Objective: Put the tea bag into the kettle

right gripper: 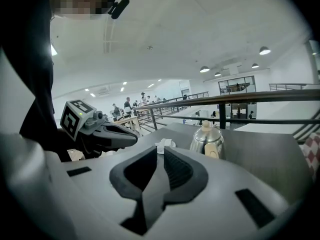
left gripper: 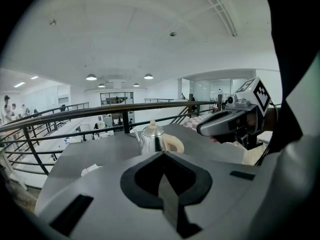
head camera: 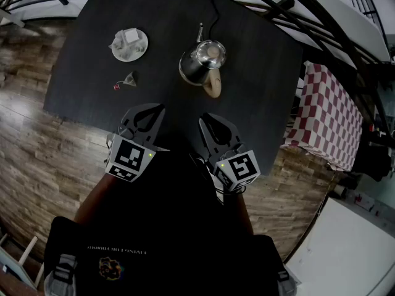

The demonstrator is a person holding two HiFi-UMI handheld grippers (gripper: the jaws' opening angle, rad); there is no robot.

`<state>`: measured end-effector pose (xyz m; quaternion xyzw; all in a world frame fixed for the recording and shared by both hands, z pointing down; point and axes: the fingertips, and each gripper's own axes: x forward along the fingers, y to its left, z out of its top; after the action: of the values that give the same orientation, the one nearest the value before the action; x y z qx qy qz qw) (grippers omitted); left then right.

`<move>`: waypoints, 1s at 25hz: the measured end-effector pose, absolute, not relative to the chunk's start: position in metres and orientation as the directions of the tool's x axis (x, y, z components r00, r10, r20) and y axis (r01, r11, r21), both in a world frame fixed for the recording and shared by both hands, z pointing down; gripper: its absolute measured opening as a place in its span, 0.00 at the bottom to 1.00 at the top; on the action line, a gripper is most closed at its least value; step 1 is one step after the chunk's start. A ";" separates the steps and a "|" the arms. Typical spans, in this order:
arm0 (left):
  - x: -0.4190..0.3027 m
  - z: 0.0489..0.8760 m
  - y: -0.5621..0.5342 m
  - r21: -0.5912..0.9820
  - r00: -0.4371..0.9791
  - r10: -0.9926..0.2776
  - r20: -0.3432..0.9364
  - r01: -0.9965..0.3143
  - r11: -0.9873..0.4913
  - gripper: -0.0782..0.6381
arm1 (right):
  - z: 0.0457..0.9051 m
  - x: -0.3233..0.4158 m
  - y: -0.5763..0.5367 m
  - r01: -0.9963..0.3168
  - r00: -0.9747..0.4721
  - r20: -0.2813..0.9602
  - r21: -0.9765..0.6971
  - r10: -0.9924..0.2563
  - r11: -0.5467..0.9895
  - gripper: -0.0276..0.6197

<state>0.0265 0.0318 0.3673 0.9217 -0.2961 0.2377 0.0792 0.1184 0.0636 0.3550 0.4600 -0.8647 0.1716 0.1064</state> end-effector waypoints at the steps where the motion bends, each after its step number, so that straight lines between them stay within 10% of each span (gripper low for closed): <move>1: 0.026 0.367 0.031 0.005 0.711 -0.509 0.486 -0.584 -0.812 0.12 | 0.355 0.118 0.063 -0.830 -0.557 0.343 -0.201 -0.756 0.520 0.10; 25: 0.004 0.376 0.020 0.010 0.679 -0.535 0.502 -0.623 -0.782 0.12 | 0.364 0.101 0.049 -0.810 -0.584 0.368 -0.206 -0.724 0.549 0.10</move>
<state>0.0042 0.0202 0.3758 0.9119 -0.3176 0.2437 0.0902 0.1012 0.0485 0.3644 0.4400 -0.8717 0.1791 0.1204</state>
